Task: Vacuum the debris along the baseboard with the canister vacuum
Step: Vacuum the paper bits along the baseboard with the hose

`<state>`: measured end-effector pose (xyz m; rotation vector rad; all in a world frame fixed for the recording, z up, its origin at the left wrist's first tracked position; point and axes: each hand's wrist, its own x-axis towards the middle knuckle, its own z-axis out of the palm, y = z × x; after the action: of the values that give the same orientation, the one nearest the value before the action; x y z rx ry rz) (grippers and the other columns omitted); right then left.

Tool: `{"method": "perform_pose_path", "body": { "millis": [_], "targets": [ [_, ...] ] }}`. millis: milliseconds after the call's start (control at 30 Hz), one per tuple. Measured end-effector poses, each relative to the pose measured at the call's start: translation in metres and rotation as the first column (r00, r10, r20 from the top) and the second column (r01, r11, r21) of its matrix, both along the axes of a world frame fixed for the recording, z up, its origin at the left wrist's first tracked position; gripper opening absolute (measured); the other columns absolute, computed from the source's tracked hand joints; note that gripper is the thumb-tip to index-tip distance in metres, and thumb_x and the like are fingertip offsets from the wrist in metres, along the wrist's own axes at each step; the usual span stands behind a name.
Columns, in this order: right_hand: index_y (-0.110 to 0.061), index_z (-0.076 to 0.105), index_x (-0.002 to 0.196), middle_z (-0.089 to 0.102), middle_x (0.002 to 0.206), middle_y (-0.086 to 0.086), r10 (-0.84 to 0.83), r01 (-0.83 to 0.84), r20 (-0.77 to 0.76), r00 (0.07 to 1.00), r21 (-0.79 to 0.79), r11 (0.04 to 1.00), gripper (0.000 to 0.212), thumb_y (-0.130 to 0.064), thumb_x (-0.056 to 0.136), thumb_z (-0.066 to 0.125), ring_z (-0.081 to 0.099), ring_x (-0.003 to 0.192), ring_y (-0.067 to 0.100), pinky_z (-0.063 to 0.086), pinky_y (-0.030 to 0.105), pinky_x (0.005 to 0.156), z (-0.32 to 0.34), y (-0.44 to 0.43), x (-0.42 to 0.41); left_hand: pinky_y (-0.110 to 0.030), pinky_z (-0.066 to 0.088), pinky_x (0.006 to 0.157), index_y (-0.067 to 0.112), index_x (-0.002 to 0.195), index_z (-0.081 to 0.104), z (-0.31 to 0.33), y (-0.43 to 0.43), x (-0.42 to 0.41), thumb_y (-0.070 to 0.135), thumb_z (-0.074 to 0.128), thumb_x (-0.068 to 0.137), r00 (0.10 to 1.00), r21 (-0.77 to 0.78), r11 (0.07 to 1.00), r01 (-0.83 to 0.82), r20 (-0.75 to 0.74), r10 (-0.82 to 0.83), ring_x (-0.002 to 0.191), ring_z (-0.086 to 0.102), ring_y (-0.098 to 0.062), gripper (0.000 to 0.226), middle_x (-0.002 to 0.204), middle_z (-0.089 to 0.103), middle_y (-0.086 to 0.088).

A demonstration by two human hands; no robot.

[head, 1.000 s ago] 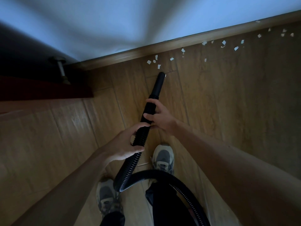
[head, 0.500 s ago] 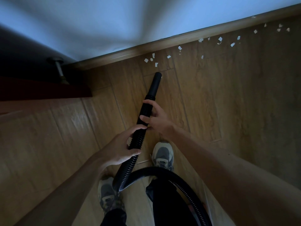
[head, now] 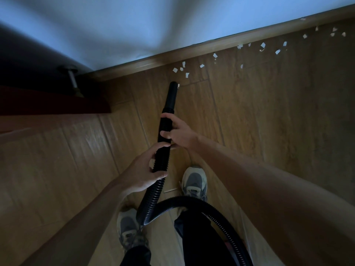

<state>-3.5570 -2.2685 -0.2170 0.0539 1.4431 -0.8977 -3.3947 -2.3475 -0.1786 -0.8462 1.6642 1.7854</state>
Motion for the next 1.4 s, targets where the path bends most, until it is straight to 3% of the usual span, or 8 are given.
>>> {"method": "perform_pose_path", "body": {
  "millis": [167,367,467,600,800,1000,1100,1400],
  "targets": [
    [-0.032,0.041,0.143,0.051,0.13,0.01,0.084,-0.084,-0.007,0.996,0.005,0.996,0.056,-0.005,0.096,0.056,0.058,0.098,0.018,0.06,0.03,0.063,0.0,-0.006,-0.006,-0.048,0.06,0.08,0.05,0.129,0.046,-0.001,-0.001,-0.001,0.022,0.075,0.073,1.0,0.0,1.0,-0.014,0.018,0.014,0.107,0.057,-0.019,0.069,0.123,0.053,-0.003],
    [-0.033,0.045,0.139,0.052,0.131,0.009,0.082,-0.083,0.043,0.996,0.036,0.996,0.052,-0.004,0.097,0.055,0.06,0.106,0.026,0.059,0.031,0.061,0.0,0.004,-0.004,-0.053,0.06,0.077,0.055,0.131,0.043,-0.003,0.003,0.005,0.024,0.076,0.074,0.997,0.017,0.999,0.039,0.068,-0.04,0.088,0.069,-0.033,0.072,0.123,0.053,-0.006],
    [-0.033,0.048,0.135,0.053,0.128,0.009,-0.005,0.003,0.028,1.0,0.076,0.997,0.05,-0.002,0.096,0.054,0.061,0.107,0.027,0.06,0.041,0.074,-0.004,0.01,0.003,-0.045,0.06,0.081,0.054,0.132,0.043,-0.003,0.005,0.001,0.016,0.074,0.082,0.996,0.017,0.998,0.062,0.068,-0.063,0.089,0.069,-0.024,0.07,0.119,0.054,-0.003],
    [-0.031,0.05,0.132,0.052,0.122,0.008,-0.178,0.176,0.008,0.984,0.105,0.979,0.049,0.002,0.096,0.052,0.059,0.095,0.02,0.057,0.032,0.066,-0.009,0.017,0.01,-0.036,0.059,0.081,0.054,0.131,0.042,-0.005,0.004,-0.009,0.01,0.072,0.086,0.993,0.027,0.996,0.089,0.079,-0.091,0.094,0.065,-0.017,0.07,0.117,0.054,0.006],
    [-0.027,0.048,0.138,0.052,0.121,0.011,-0.213,0.217,-0.057,0.975,0.075,0.973,0.052,0.004,0.096,0.052,0.059,0.091,0.019,0.059,0.044,0.079,-0.013,0.019,-0.008,-0.031,0.056,0.082,0.054,0.135,0.04,-0.008,0.006,-0.032,0.013,0.071,0.086,0.993,0.001,0.995,0.105,0.055,-0.105,0.1,0.059,-0.01,0.071,0.115,0.052,0.014],
    [-0.031,0.047,0.138,0.051,0.131,0.013,-0.189,0.195,-0.069,0.98,0.093,0.976,0.053,0.001,0.096,0.052,0.059,0.103,0.024,0.058,0.038,0.074,-0.014,0.018,-0.031,-0.035,0.057,0.085,0.054,0.134,0.039,-0.009,0.007,-0.053,0.015,0.072,0.087,0.994,0.005,0.995,0.098,0.043,-0.099,0.103,0.058,-0.012,0.07,0.114,0.052,0.014],
    [-0.031,0.046,0.138,0.05,0.133,0.012,-0.137,0.142,-0.059,0.989,0.093,0.985,0.053,0.0,0.095,0.053,0.058,0.112,0.029,0.058,0.042,0.077,-0.012,0.013,-0.039,-0.034,0.059,0.081,0.054,0.133,0.041,-0.007,0.006,-0.058,0.014,0.072,0.086,0.996,0.009,0.997,0.072,0.043,-0.073,0.1,0.06,-0.014,0.069,0.114,0.053,0.009],
    [-0.033,0.043,0.141,0.05,0.132,0.01,0.013,-0.009,-0.034,0.999,0.104,0.995,0.055,-0.003,0.096,0.053,0.057,0.113,0.027,0.059,0.041,0.08,0.002,-0.003,-0.049,-0.035,0.058,0.069,0.057,0.124,0.047,-0.002,0.002,-0.058,0.009,0.075,0.083,0.997,0.073,0.996,-0.044,0.059,0.04,0.086,0.062,-0.021,0.069,0.117,0.053,-0.006]
  ]
}}
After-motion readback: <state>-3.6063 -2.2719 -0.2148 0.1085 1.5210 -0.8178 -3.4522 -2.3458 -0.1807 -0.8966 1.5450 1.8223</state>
